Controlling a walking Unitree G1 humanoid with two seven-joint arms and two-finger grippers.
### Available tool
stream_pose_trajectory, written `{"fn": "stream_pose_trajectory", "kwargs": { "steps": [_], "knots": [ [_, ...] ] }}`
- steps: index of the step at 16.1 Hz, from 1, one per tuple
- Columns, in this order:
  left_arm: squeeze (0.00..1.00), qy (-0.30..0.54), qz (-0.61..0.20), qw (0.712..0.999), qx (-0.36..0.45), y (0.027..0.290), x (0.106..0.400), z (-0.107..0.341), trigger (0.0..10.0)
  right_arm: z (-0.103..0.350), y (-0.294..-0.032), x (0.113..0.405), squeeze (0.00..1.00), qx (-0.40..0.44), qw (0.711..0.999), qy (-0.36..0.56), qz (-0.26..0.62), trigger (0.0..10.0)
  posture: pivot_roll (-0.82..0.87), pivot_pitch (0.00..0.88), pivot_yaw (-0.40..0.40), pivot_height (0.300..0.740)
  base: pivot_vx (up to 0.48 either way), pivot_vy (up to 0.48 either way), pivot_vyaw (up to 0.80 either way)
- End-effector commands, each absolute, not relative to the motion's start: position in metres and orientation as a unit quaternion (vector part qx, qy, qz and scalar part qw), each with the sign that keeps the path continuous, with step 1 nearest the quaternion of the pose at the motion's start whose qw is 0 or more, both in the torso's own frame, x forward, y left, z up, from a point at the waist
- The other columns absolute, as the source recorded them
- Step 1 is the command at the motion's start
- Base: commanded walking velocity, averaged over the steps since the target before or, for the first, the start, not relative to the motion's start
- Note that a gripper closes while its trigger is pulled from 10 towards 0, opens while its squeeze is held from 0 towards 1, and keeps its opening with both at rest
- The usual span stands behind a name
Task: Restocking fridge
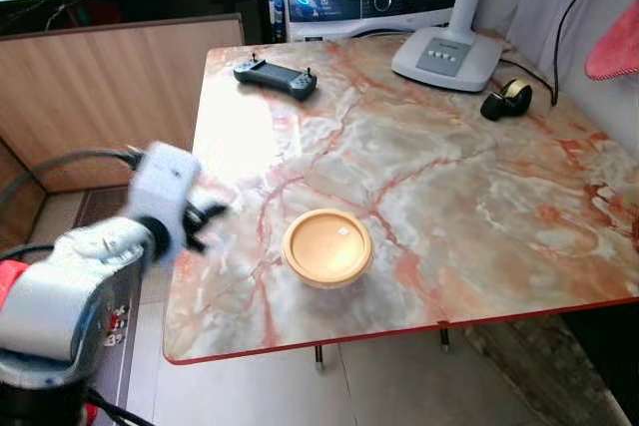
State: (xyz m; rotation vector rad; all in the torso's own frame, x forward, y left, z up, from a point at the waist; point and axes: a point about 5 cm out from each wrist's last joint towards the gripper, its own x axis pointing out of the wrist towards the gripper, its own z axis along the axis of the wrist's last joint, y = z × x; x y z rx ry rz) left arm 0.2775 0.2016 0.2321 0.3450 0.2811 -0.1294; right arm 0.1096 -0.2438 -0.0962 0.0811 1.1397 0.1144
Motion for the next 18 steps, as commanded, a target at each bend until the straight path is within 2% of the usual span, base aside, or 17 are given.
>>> {"fn": "stream_pose_trajectory", "kwargs": {
  "steps": [1, 3, 4, 7, 11, 16, 18],
  "knots": [
    [0.0, 0.108, 0.011, 0.972, 0.21, 0.222, 0.281, 0.242, 0.0, -0.096, -0.248, 0.104, 0.0, 0.036, 0.835, 0.547, 0.051, 10.0, 0.17, 0.082, -0.027, 0.74, 0.0, 0.0, 0.0],
    [0.0, 0.11, 0.05, 0.973, 0.196, 0.237, 0.28, 0.238, 0.0, -0.097, -0.247, 0.104, 0.0, 0.037, 0.835, 0.547, 0.052, 10.0, 0.17, 0.085, -0.024, 0.74, 0.0, 0.0, 0.0],
    [0.0, 0.107, 0.129, 0.968, 0.186, 0.266, 0.275, 0.23, 10.0, -0.097, -0.247, 0.104, 0.0, 0.038, 0.835, 0.547, 0.051, 10.0, 0.17, 0.085, -0.019, 0.74, 0.0, 0.0, 0.0],
    [0.0, 0.116, 0.204, 0.957, 0.171, 0.299, 0.258, 0.201, 10.0, -0.097, -0.246, 0.104, 0.0, 0.04, 0.835, 0.547, 0.05, 10.0, 0.17, 0.087, -0.017, 0.74, 0.0, 0.0, 0.0],
    [0.0, 0.204, 0.242, 0.938, 0.141, 0.319, 0.215, 0.101, 10.0, -0.098, -0.245, 0.103, 0.0, 0.042, 0.835, 0.546, 0.047, 10.0, 0.16, 0.089, -0.013, 0.74, 0.0, 0.0, 0.0],
    [0.0, 0.244, 0.218, 0.935, 0.138, 0.312, 0.195, 0.044, 10.0, -0.097, -0.25, 0.104, 0.0, 0.023, 0.843, 0.537, 0.01, 10.0, 0.16, 0.084, -0.01, 0.74, 0.0, 0.0, 0.0],
    [0.0, 0.273, 0.148, 0.941, 0.133, 0.288, 0.192, 0.01, 10.0, -0.096, -0.256, 0.104, 0.0, 0.001, 0.852, 0.52, -0.052, 10.0, 0.15, 0.078, -0.006, 0.74, 0.0, 0.0, 0.0]
  ]
}}
